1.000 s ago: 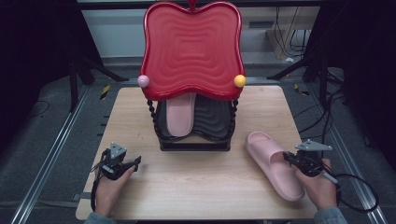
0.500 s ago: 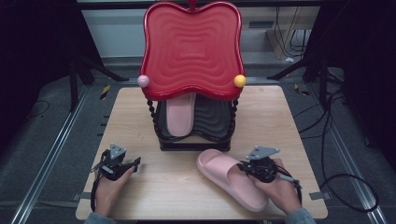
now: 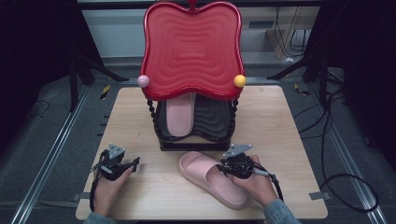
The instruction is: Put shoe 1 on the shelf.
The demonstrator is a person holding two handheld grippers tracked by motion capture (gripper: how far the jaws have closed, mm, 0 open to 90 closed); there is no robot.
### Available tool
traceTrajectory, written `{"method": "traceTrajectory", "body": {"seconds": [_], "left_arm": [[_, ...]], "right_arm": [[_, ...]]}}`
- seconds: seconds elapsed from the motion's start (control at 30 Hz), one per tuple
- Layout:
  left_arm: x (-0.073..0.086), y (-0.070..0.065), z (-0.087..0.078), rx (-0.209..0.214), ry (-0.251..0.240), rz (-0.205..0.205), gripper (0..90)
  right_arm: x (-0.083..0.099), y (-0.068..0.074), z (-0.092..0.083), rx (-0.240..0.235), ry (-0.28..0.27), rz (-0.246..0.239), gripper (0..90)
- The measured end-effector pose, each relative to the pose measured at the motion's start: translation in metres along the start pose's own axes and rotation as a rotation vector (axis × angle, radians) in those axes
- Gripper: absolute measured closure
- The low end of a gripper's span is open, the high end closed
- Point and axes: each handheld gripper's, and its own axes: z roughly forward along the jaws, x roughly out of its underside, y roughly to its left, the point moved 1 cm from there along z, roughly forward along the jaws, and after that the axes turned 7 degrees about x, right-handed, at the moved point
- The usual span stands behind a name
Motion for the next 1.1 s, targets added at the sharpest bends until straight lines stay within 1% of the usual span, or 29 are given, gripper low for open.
{"method": "traceTrajectory", "body": {"seconds": [0.07, 0.17, 0.27, 0.37, 0.5, 0.6, 0.63, 0.73, 0.83, 0.87, 1.0, 1.1], "left_arm": [[0.0, 0.0, 0.0, -0.001, 0.0, 0.0, 31.4], [0.0, -0.001, 0.001, 0.0, 0.004, 0.007, 31.5], [0.0, -0.002, 0.002, 0.001, 0.006, 0.008, 31.6], [0.0, -0.002, 0.001, 0.001, 0.004, 0.008, 31.6], [0.001, -0.003, 0.003, 0.006, 0.008, 0.009, 31.6], [0.001, -0.003, 0.003, 0.009, 0.008, 0.009, 31.6], [0.001, -0.003, 0.003, 0.008, 0.008, 0.009, 31.6], [0.001, -0.002, 0.002, 0.011, 0.006, 0.006, 31.7], [0.001, -0.002, 0.003, 0.01, 0.006, 0.005, 31.7], [0.001, -0.002, 0.003, 0.011, 0.007, 0.007, 31.7], [0.001, -0.002, 0.002, 0.011, 0.005, 0.007, 31.7], [0.001, -0.002, 0.003, 0.011, 0.007, 0.007, 31.7]], "right_arm": [[0.003, -0.001, -0.009, 0.001, 0.0, 0.013, 61.1], [0.008, 0.003, -0.025, -0.012, -0.003, 0.019, 59.8], [0.01, 0.014, -0.035, -0.053, -0.007, 0.018, 60.1], [0.01, 0.028, -0.038, -0.093, -0.01, 0.006, 61.6], [0.006, 0.046, -0.033, -0.14, -0.016, -0.009, 65.6], [0.001, 0.055, -0.024, -0.156, -0.011, -0.017, 67.9], [0.0, 0.056, -0.021, -0.15, -0.005, -0.018, 68.5], [-0.004, 0.059, -0.013, -0.153, -0.001, -0.01, 71.6], [-0.007, 0.062, -0.006, -0.167, -0.008, 0.001, 74.3], [-0.009, 0.063, -0.005, -0.17, -0.002, 0.0, 75.5], [-0.012, 0.065, -0.001, -0.152, 0.011, -0.011, 81.1], [-0.013, 0.064, -0.002, -0.144, 0.003, -0.013, 83.5]]}}
